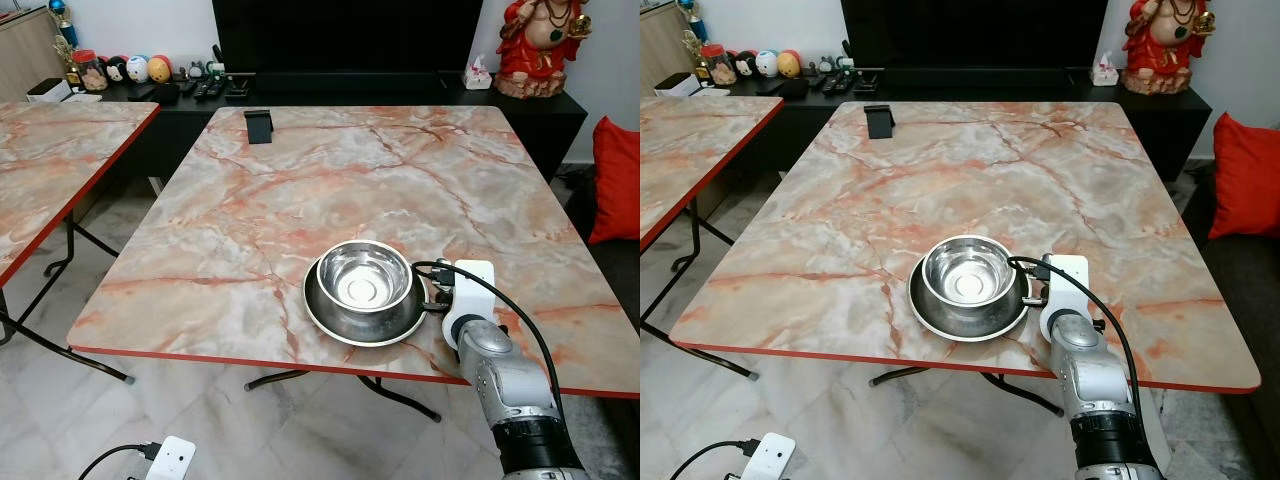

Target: Setting the table

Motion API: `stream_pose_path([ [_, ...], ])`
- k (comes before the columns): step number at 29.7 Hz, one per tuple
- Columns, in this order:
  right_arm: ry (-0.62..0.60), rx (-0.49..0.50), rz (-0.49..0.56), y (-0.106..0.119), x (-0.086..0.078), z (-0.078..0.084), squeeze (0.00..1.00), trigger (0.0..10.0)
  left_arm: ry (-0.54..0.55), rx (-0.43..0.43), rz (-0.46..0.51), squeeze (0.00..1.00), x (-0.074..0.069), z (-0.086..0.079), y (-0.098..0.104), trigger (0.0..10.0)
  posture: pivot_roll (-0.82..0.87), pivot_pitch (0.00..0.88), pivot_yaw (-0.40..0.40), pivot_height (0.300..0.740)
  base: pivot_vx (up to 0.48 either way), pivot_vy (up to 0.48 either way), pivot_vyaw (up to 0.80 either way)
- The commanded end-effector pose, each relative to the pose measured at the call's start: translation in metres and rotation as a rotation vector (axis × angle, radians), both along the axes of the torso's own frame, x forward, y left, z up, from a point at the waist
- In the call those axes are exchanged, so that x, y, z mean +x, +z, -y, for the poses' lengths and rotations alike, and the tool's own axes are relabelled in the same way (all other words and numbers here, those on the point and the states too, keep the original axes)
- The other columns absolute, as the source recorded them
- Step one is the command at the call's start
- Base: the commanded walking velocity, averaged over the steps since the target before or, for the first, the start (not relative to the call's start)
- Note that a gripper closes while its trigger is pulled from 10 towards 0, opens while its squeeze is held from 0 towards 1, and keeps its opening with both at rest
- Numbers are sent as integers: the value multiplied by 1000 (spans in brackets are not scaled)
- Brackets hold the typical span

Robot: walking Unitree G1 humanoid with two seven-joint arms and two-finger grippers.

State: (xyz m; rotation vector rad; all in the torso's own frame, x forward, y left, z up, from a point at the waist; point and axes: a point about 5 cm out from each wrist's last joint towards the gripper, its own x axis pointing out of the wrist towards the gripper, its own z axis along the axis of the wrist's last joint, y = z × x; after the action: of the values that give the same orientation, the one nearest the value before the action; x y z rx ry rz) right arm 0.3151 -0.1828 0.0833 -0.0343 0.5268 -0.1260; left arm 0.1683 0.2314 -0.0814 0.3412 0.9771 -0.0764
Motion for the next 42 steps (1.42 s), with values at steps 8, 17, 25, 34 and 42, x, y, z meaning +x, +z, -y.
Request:
stream_pose_path([
  [8, 7, 6, -25, -5, -1, -5, 749, 10000, -11, 23, -1, 0, 0, -5, 1, 10000, -12, 0, 38, 740, 0, 0, 0],
  [17, 6, 6, -25, -5, 0, -5, 0, 10000, -10, 23, -2, 0, 0, -5, 1, 10000, -10, 0, 37, 740, 0, 0, 0],
  [25, 3, 17, -8, -2, 1, -6, 0, 10000, -11, 24, -1, 0, 0, -5, 1, 10000, -10, 0, 38, 740, 0, 0, 0],
  [34, 6, 26, -4, -1, 1, -8, 0, 10000, -10, 25, -1, 0, 0, -5, 1, 10000, -10, 0, 39, 740, 0, 0, 0],
  [42, 5, 19, 9, 0, 2, -8, 0, 10000, -10, 24, -1, 0, 0, -5, 1, 10000, -11, 0, 39, 740, 0, 0, 0],
])
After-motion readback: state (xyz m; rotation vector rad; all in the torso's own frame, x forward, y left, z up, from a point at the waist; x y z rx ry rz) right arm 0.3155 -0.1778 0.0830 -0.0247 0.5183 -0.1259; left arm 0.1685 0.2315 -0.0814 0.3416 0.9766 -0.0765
